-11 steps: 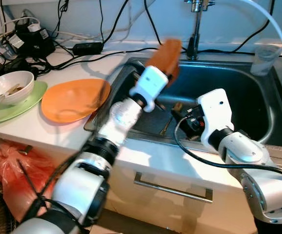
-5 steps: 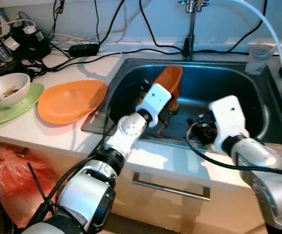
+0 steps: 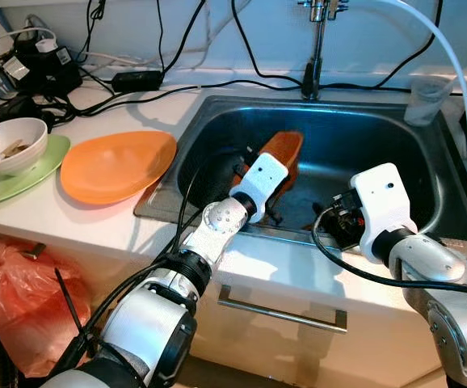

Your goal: Kitchen organization

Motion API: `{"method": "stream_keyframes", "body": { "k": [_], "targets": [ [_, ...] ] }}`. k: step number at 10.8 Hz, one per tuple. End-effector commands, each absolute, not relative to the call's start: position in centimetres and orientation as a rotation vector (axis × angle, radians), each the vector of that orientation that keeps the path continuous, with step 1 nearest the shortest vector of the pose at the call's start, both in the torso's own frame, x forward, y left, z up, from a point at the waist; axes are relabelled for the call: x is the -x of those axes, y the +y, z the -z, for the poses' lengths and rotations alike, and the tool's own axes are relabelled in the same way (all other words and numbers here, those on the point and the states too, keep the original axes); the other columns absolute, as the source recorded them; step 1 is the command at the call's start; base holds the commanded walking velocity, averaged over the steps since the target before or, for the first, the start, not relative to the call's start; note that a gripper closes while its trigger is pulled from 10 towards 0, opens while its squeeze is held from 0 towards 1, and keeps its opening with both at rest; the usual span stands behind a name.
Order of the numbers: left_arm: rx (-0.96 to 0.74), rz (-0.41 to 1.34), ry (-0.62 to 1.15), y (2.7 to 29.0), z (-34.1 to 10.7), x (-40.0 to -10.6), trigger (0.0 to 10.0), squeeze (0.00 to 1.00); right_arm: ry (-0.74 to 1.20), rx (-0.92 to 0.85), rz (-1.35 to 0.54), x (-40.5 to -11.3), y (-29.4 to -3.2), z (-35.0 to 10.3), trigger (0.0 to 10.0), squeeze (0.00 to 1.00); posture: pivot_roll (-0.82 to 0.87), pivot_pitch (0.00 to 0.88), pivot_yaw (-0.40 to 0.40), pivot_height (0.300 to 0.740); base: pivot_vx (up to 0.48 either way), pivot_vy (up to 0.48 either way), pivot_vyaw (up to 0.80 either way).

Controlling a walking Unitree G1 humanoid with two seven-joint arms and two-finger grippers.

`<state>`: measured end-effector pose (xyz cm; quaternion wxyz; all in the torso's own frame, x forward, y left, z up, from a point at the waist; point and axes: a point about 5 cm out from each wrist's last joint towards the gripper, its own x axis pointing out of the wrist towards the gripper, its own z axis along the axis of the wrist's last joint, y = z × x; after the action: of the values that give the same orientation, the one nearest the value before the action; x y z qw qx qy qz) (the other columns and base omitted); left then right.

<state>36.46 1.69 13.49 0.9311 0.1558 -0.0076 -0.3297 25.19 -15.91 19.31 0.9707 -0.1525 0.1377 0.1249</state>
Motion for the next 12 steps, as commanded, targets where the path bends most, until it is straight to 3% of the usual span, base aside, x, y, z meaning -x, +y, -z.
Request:
{"method": "stream_keyframes", "body": {
  "k": [1, 2, 8, 12],
  "targets": [
    [-0.352, 0.650, -0.010, 2.2, -13.8, -36.9, 10.0, 0.65, 0.256, 0.296, -0.288, -25.1, -15.3, -19.9, 10.0, 0.00, -0.37, 0.000, 0.090, 0.740, 0.000, 0.000, 0.00],
    [-0.350, 0.632, -0.001, 2.6, -13.8, -37.1, 10.0, 1.00, 0.253, 0.296, -0.300, -25.0, -15.1, -20.0, 10.0, 0.00, -0.37, 0.000, 0.088, 0.740, 0.000, 0.000, 0.00],
    [-0.352, 0.592, 0.038, 3.6, -13.5, -37.5, 10.0, 1.00, 0.242, 0.298, -0.330, -25.4, -14.6, -20.1, 10.0, 0.00, -0.36, 0.000, 0.085, 0.740, 0.000, 0.000, 0.00],
    [-0.406, 0.501, -0.034, 5.0, -15.3, -38.5, 10.0, 1.00, 0.234, 0.288, -0.330, -25.7, -14.4, -20.0, 10.0, 0.00, -0.34, 0.000, 0.093, 0.740, 0.000, 0.000, 0.00]
  ]
}}
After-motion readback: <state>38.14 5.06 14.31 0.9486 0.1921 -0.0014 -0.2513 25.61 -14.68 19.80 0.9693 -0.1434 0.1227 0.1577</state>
